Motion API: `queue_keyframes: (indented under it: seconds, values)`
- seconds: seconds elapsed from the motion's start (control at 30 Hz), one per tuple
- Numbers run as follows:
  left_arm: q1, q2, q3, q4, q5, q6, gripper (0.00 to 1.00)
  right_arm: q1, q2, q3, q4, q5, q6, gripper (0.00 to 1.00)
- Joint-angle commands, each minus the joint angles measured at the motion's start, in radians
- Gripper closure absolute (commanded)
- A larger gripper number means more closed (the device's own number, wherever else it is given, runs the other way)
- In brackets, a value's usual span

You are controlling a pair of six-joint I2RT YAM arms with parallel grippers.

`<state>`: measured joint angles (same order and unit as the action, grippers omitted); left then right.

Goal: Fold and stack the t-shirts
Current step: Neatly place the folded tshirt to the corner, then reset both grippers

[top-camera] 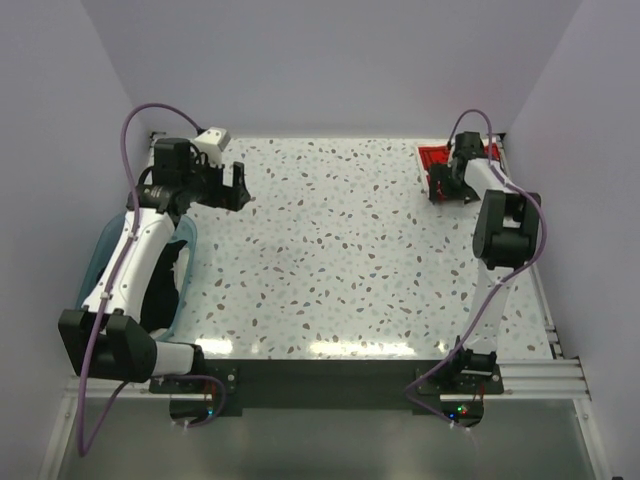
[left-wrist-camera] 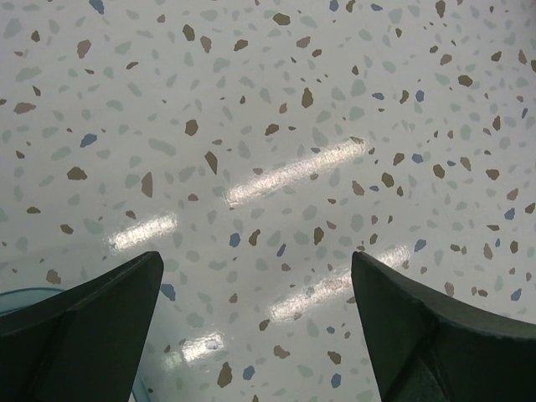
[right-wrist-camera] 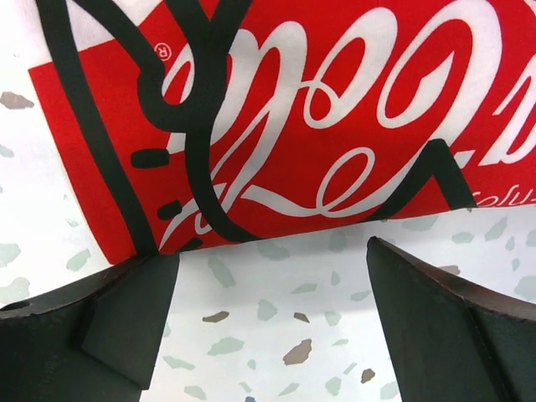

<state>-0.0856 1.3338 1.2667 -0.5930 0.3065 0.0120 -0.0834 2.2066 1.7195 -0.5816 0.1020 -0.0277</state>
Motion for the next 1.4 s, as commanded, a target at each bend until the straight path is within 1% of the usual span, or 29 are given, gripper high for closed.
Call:
queue_keyframes:
  seconds: [0.0, 0.27, 0.47, 0.53, 0.57, 0.6, 0.7, 0.73, 0.8, 0.83, 0.9, 0.93, 1.0, 1.03, 1.1, 1.13, 1.17, 1.2, 1.23, 1.27, 1.3, 1.37]
  values:
    - [0.004, 0.008, 0.046, 0.015, 0.014, 0.003, 0.0, 0.007, 0.05, 0.041, 0.009, 0.03, -0.041, 0.03]
    - [0.004, 0.002, 0.028, 0.016, 0.017, -0.003, 0.0, 0.017, 0.11, 0.124, 0.012, 0.027, -0.055, 0.01]
    - [0.004, 0.001, 0.033, 0.002, 0.022, 0.002, 0.0, 0.019, 0.093, 0.147, -0.014, 0.015, -0.103, 0.01]
    - [0.004, 0.001, 0.04, -0.011, 0.039, 0.014, 0.0, 0.034, 0.026, 0.134, -0.04, -0.022, -0.129, 0.01]
    - [0.004, 0.005, 0.046, -0.03, 0.061, 0.019, 0.0, 0.042, -0.014, 0.096, -0.038, -0.036, -0.138, 0.01]
    - [0.004, 0.013, 0.057, -0.042, 0.075, 0.023, 0.0, 0.059, -0.087, 0.078, -0.049, -0.054, -0.156, 0.01]
    - [0.006, 0.045, 0.117, -0.085, 0.129, 0.034, 0.0, 0.076, -0.207, 0.025, -0.086, -0.128, -0.175, 0.01]
    - [0.007, 0.053, 0.144, -0.096, 0.138, 0.039, 0.0, 0.105, -0.287, -0.001, -0.121, -0.165, -0.182, 0.01]
    - [0.007, 0.077, 0.16, -0.11, 0.161, 0.054, 0.0, 0.129, -0.362, -0.027, -0.161, -0.22, -0.187, 0.01]
    - [0.007, 0.087, 0.172, -0.119, 0.193, 0.065, 0.0, 0.14, -0.43, -0.062, -0.205, -0.234, -0.193, 0.01]
    - [0.007, 0.102, 0.172, -0.125, 0.204, 0.088, 0.0, 0.168, -0.505, -0.11, -0.244, -0.307, -0.204, 0.01]
    - [0.007, 0.108, 0.154, -0.122, 0.204, 0.097, 0.0, 0.174, -0.574, -0.173, -0.283, -0.371, -0.205, 0.01]
    - [0.007, 0.114, 0.125, -0.128, 0.189, 0.124, 0.0, 0.178, -0.639, -0.257, -0.313, -0.436, -0.213, 0.01]
    - [0.006, 0.117, 0.111, -0.133, 0.163, 0.129, 0.0, 0.178, -0.674, -0.346, -0.322, -0.449, -0.218, 0.01]
    - [0.006, 0.107, 0.074, -0.145, 0.143, 0.161, 0.0, 0.178, -0.767, -0.437, -0.331, -0.478, -0.241, 0.01]
    - [0.006, 0.091, 0.013, -0.139, 0.131, 0.17, 0.0, 0.178, -0.8, -0.525, -0.331, -0.482, -0.244, 0.01]
    - [0.006, 0.052, -0.022, -0.122, 0.123, 0.18, 0.0, 0.178, -0.867, -0.569, -0.328, -0.484, -0.245, 0.01]
    - [0.006, 0.032, -0.097, -0.11, 0.118, 0.198, 0.0, 0.177, -0.896, -0.608, -0.32, -0.486, -0.25, 0.01]
    - [0.003, 0.01, -0.128, -0.103, 0.102, 0.206, 0.0, 0.178, -0.925, -0.674, -0.32, -0.484, -0.255, 0.01]
    - [0.003, -0.025, -0.157, -0.097, 0.097, 0.215, 0.0, 0.178, -0.985, -0.702, -0.323, -0.479, -0.262, 0.01]
    - [0.003, -0.041, -0.212, -0.093, 0.092, 0.218, 0.0, 0.175, -1.011, -0.73, -0.322, -0.47, -0.277, 0.01]
    - [0.0, -0.079, -0.253, -0.105, 0.092, 0.22, 0.0, 0.156, -1.058, -0.745, -0.304, -0.466, -0.264, 0.01]
